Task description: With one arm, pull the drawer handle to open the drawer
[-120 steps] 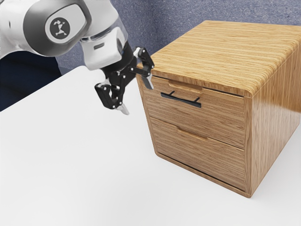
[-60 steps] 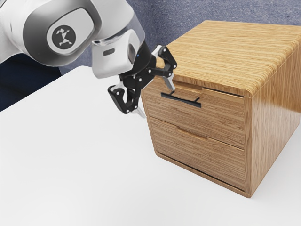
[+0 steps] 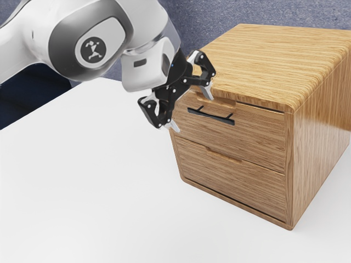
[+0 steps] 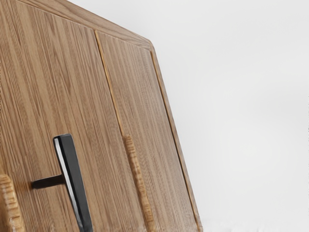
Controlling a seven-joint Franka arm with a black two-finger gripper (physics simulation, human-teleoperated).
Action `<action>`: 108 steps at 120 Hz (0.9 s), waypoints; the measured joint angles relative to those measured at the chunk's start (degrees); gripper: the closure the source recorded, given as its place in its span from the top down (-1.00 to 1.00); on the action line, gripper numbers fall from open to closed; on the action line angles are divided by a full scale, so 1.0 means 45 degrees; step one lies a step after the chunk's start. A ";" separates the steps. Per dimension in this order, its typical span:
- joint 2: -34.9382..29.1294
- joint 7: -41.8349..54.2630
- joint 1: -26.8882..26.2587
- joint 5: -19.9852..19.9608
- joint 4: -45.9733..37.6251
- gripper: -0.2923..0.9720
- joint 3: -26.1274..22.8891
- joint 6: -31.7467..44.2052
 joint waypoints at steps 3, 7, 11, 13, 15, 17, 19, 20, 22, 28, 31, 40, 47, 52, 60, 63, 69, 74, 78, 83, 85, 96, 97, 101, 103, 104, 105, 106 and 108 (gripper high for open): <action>-0.0063 0.0008 0.0013 0.0069 -0.0036 0.50 0.0040 0.0015; -0.0227 0.0017 0.0008 0.0151 -0.0137 0.50 0.0131 0.0040; -0.0452 0.0016 -0.0045 0.0213 -0.0294 0.50 0.0285 0.0077; -0.0560 0.0015 -0.0049 0.0239 -0.0377 0.50 0.0340 0.0108; -0.0674 0.0014 -0.0042 0.0261 -0.0469 0.50 0.0380 0.0151; -0.0820 0.0013 -0.0034 0.0282 -0.0615 0.50 0.0418 0.0211; -0.1013 0.0011 -0.0024 0.0298 -0.0807 0.50 0.0453 0.0288; -0.1111 0.0011 -0.0022 0.0306 -0.0903 0.50 0.0467 0.0329; -0.1339 0.0009 -0.0020 0.0319 -0.1135 0.50 0.0490 0.0419; -0.1858 0.0003 -0.0056 0.0351 -0.1596 0.50 0.0522 0.0654; -0.1973 -0.0006 -0.0055 0.0362 -0.1689 0.50 0.0525 0.0747; -0.2125 -0.0042 -0.0035 0.0384 -0.1737 0.50 0.0525 0.0969; -0.2052 -0.0068 -0.0043 0.0390 -0.1665 0.50 0.0493 0.1109; -0.1994 -0.0085 -0.0027 0.0391 -0.1661 0.50 0.0493 0.1227; -0.1929 -0.0113 -0.0012 0.0395 -0.1691 0.50 0.0493 0.1478; -0.1910 -0.0123 -0.0011 0.0395 -0.1711 0.50 0.0493 0.1575; -0.1831 -0.0144 -0.0010 0.0400 -0.1756 0.50 0.0487 0.1731; -0.1708 -0.0164 -0.0016 0.0404 -0.1780 0.50 0.0485 0.1836; -0.1588 -0.0183 -0.0011 0.0406 -0.1797 0.50 0.0479 0.1903; -0.1446 -0.0206 -0.0012 0.0408 -0.1824 0.50 0.0485 0.1973; -0.1409 -0.0214 -0.0008 0.0409 -0.1841 0.50 0.0487 0.1995; -0.1205 -0.0258 0.0000 0.0411 -0.1934 0.50 0.0492 0.2059; -0.1191 -0.0261 0.0002 0.0412 -0.1945 0.50 0.0492 0.2063; -0.1154 -0.0275 0.0009 0.0412 -0.1976 0.50 0.0492 0.2077; -0.1132 -0.0282 0.0009 0.0412 -0.1985 0.50 0.0492 0.2084; -0.1115 -0.0285 0.0008 0.0412 -0.1989 0.50 0.0492 0.2087; -0.1095 -0.0288 0.0005 0.0412 -0.1992 0.50 0.0495 0.2090; -0.1077 -0.0292 0.0007 0.0412 -0.1998 0.50 0.0495 0.2092; -0.1045 -0.0298 0.0010 0.0413 -0.2007 0.50 0.0494 0.2098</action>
